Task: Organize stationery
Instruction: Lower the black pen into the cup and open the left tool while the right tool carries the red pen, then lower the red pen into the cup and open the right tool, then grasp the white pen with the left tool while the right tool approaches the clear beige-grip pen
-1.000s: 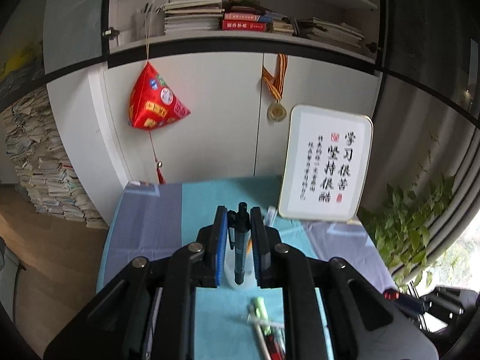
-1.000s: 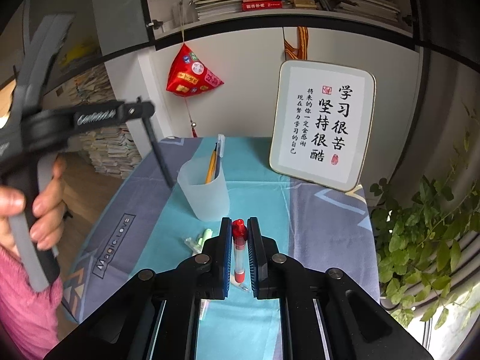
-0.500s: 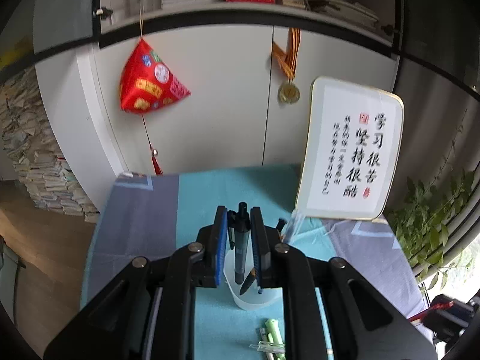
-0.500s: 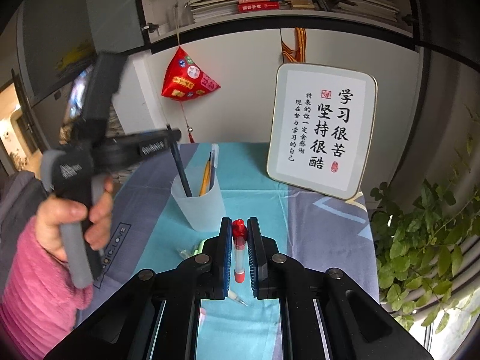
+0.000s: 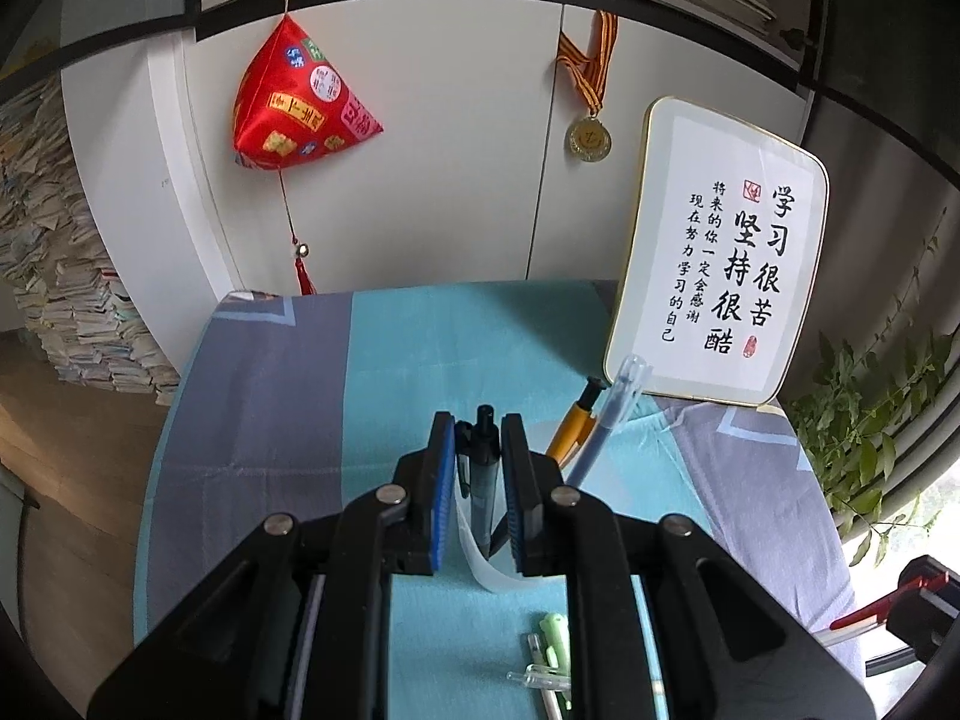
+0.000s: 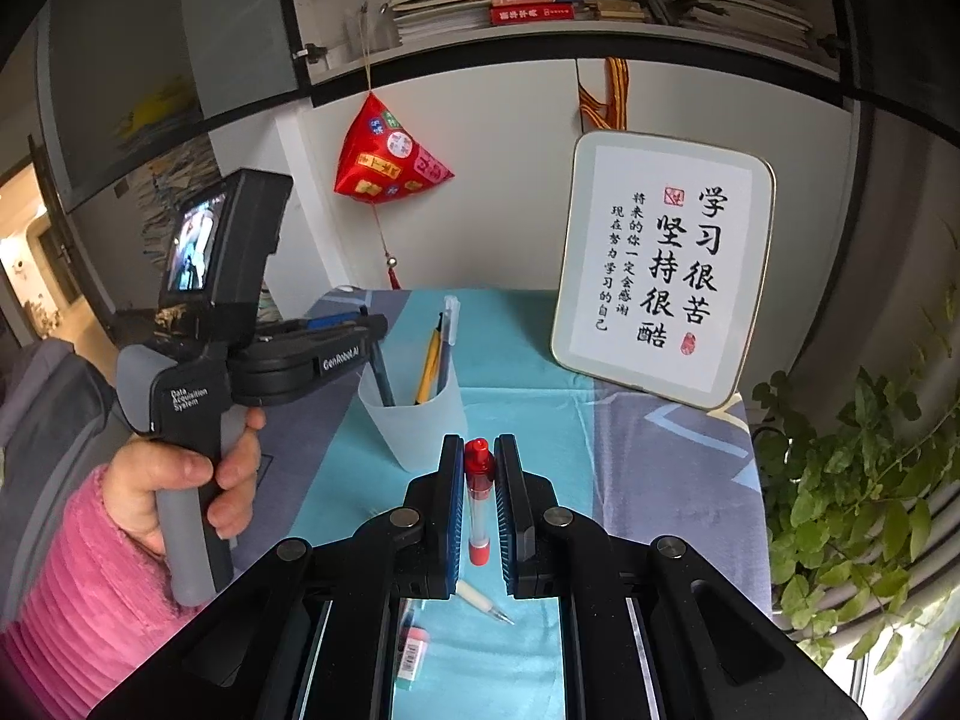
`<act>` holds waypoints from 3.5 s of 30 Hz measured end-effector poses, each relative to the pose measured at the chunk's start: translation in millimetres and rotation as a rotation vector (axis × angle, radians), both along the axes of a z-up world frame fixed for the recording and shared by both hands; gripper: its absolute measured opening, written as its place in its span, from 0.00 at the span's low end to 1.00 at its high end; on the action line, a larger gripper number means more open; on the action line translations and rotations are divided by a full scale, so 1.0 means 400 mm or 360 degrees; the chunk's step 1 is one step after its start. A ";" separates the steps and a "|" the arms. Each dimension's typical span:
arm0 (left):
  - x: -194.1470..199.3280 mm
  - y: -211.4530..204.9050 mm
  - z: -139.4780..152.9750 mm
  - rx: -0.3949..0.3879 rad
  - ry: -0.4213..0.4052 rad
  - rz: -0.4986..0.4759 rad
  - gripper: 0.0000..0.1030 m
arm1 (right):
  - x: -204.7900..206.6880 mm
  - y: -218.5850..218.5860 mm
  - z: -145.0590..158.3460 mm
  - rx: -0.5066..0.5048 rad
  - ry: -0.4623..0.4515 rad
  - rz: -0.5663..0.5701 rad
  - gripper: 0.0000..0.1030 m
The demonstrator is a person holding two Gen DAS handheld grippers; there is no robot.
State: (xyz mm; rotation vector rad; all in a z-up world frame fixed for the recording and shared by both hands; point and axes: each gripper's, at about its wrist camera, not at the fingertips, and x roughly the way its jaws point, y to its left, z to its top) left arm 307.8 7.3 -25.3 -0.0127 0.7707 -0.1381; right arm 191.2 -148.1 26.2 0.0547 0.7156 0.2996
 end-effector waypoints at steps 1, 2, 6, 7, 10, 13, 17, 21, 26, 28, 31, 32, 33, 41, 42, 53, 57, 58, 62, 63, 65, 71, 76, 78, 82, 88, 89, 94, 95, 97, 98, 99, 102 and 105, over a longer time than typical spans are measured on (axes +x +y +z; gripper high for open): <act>-0.001 0.003 0.000 -0.0013 0.0009 -0.0005 0.19 | 0.001 0.002 0.003 -0.0001 -0.0003 0.0001 0.11; -0.004 0.006 0.000 -0.0028 0.0018 -0.0018 0.23 | 0.002 0.004 0.007 -0.0003 -0.0008 0.0001 0.11; -0.043 0.017 0.022 -0.0020 -0.0062 -0.0010 0.55 | 0.016 0.010 0.030 0.0002 -0.0035 -0.0006 0.11; -0.056 0.021 0.029 -0.0010 -0.0086 -0.0003 0.56 | 0.022 0.011 0.042 0.0007 -0.0050 -0.0011 0.11; -0.096 0.050 0.039 -0.0021 -0.0106 0.0025 0.56 | 0.040 0.018 0.079 0.0025 -0.0103 -0.0018 0.11; -0.136 0.096 0.032 -0.0076 -0.0098 0.0072 0.57 | 0.068 0.038 0.113 0.0044 -0.0141 -0.0015 0.11; -0.184 0.146 0.010 -0.0114 -0.0085 0.0131 0.57 | 0.114 0.084 0.141 0.0051 -0.0178 0.0010 0.11; -0.213 0.172 -0.007 -0.0128 -0.0065 0.0149 0.57 | 0.159 0.124 0.131 0.0043 -0.0165 0.0020 0.11; -0.235 0.178 -0.018 -0.0117 -0.0065 0.0139 0.57 | 0.216 0.147 0.072 0.0033 -0.0089 -0.0016 0.11; -0.237 0.178 -0.022 -0.0117 -0.0065 0.0127 0.57 | 0.231 0.146 0.048 0.0036 -0.0058 -0.0027 0.11; -0.240 0.173 -0.027 -0.0121 -0.0061 0.0105 0.57 | 0.248 0.144 0.015 0.0028 -0.0006 -0.0040 0.11; -0.240 0.171 -0.029 -0.0123 -0.0058 0.0100 0.57 | 0.253 0.142 0.002 0.0029 0.0015 -0.0044 0.11; -0.241 0.170 -0.031 -0.0125 -0.0055 0.0096 0.57 | 0.258 0.140 -0.005 0.0029 0.0030 -0.0045 0.11; -0.251 0.161 -0.048 -0.0123 -0.0022 0.0077 0.57 | 0.275 0.140 -0.061 0.0030 0.0137 -0.0027 0.11; -0.252 0.160 -0.050 -0.0123 -0.0016 0.0074 0.57 | 0.277 0.141 -0.064 0.0031 0.0149 -0.0023 0.11; -0.274 0.141 -0.069 -0.0103 0.0035 0.0051 0.57 | 0.198 0.114 -0.103 -0.0060 0.0257 0.0120 0.11; -0.283 0.132 -0.089 -0.0107 0.0079 0.0042 0.57 | 0.135 0.124 -0.172 -0.0225 0.0337 0.0324 0.11; -0.287 0.131 -0.094 -0.0110 0.0091 0.0042 0.57 | 0.118 0.126 -0.197 -0.0287 0.0352 0.0373 0.15; -0.301 0.127 -0.108 -0.0110 0.0124 0.0035 0.57 | 0.073 0.117 -0.280 -0.0394 0.0426 0.0478 0.34; -0.303 0.125 -0.110 -0.0107 0.0129 0.0033 0.57 | 0.065 0.115 -0.295 -0.0404 0.0432 0.0495 0.35; -0.311 0.118 -0.115 -0.0098 0.0143 0.0030 0.57 | 0.057 0.112 -0.314 -0.0433 0.0428 0.0503 0.35; -0.331 0.099 -0.135 -0.0087 0.0192 0.0007 0.57 | 0.071 0.114 -0.361 -0.0485 0.0460 0.0502 0.35; -0.341 0.068 -0.162 -0.0052 0.0247 -0.0034 0.57 | 0.071 0.086 -0.351 -0.0438 0.0517 0.0386 0.11; -0.343 0.050 -0.172 -0.0035 0.0263 -0.0060 0.57 | 0.067 0.064 -0.348 -0.0395 0.0573 0.0301 0.11; -0.335 0.012 -0.199 0.0007 0.0301 -0.0098 0.57 | 0.024 -0.001 -0.337 -0.0307 0.0638 0.0216 0.11; -0.280 -0.017 -0.245 0.0038 0.0378 -0.0066 0.55 | -0.038 -0.049 -0.338 -0.0242 0.0675 0.0234 0.11; -0.271 -0.020 -0.250 0.0039 0.0393 -0.0057 0.55 | -0.044 -0.055 -0.338 -0.0227 0.0672 0.0224 0.11; -0.231 -0.039 -0.270 0.0096 0.0453 -0.0004 0.54 | -0.054 -0.078 -0.331 -0.0126 0.0648 0.0169 0.11; -0.229 -0.041 -0.269 0.0118 0.0441 0.0014 0.54 | -0.054 -0.082 -0.328 -0.0117 0.0642 0.0157 0.11; -0.226 -0.041 -0.270 0.0153 0.0438 0.0027 0.55 | -0.050 -0.070 -0.323 -0.0109 0.0629 0.0146 0.11; -0.226 -0.036 -0.269 0.0150 0.0441 0.0029 0.54 | -0.049 -0.070 -0.320 -0.0102 0.0622 0.0146 0.11; -0.228 -0.033 -0.268 0.0146 0.0440 0.0029 0.45 | -0.044 -0.069 -0.320 -0.0098 0.0619 0.0143 0.11; -0.234 -0.016 -0.262 0.0162 0.0442 0.0023 0.18 | -0.034 -0.070 -0.317 -0.0094 0.0613 0.0128 0.11; -0.239 0.009 -0.260 0.0167 0.0471 0.0027 0.13 | -0.024 -0.067 -0.317 -0.0084 0.0612 0.0128 0.11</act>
